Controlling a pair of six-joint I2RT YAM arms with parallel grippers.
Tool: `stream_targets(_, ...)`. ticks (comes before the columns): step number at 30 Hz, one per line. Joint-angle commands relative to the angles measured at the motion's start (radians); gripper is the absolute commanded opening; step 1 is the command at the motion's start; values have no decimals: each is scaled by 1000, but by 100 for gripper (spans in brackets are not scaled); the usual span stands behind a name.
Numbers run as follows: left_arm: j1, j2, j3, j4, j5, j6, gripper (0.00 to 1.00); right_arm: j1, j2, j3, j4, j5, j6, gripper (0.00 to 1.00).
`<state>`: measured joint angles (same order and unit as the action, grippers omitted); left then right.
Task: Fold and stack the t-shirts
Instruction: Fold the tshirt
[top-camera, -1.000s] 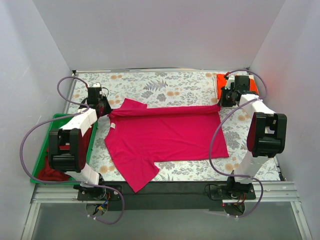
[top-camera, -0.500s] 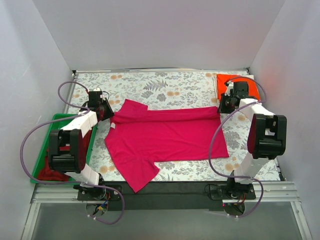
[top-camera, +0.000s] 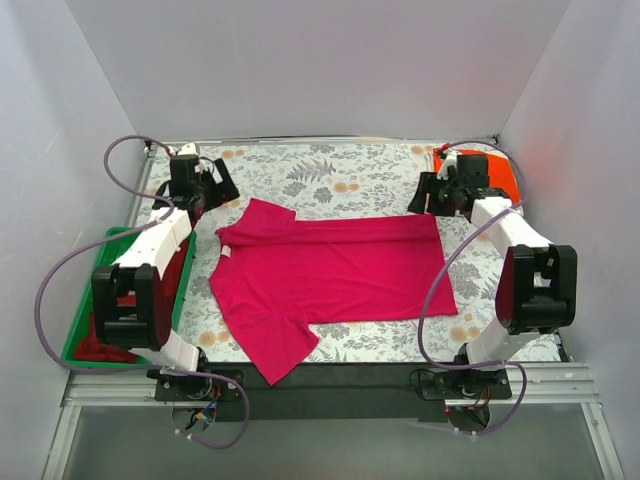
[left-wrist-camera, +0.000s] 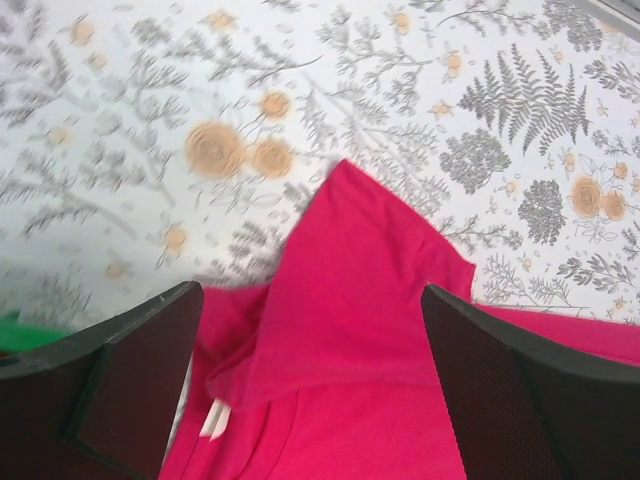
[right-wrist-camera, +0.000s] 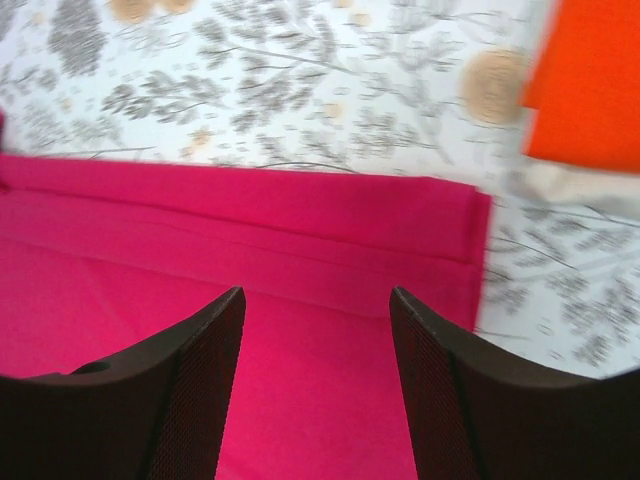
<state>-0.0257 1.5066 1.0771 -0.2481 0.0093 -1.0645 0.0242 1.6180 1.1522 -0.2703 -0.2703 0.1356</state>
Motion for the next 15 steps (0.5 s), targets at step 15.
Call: stream_targets(15, -123, 469, 339, 56, -86, 182, 49, 227, 74, 26, 85, -172, 16, 55)
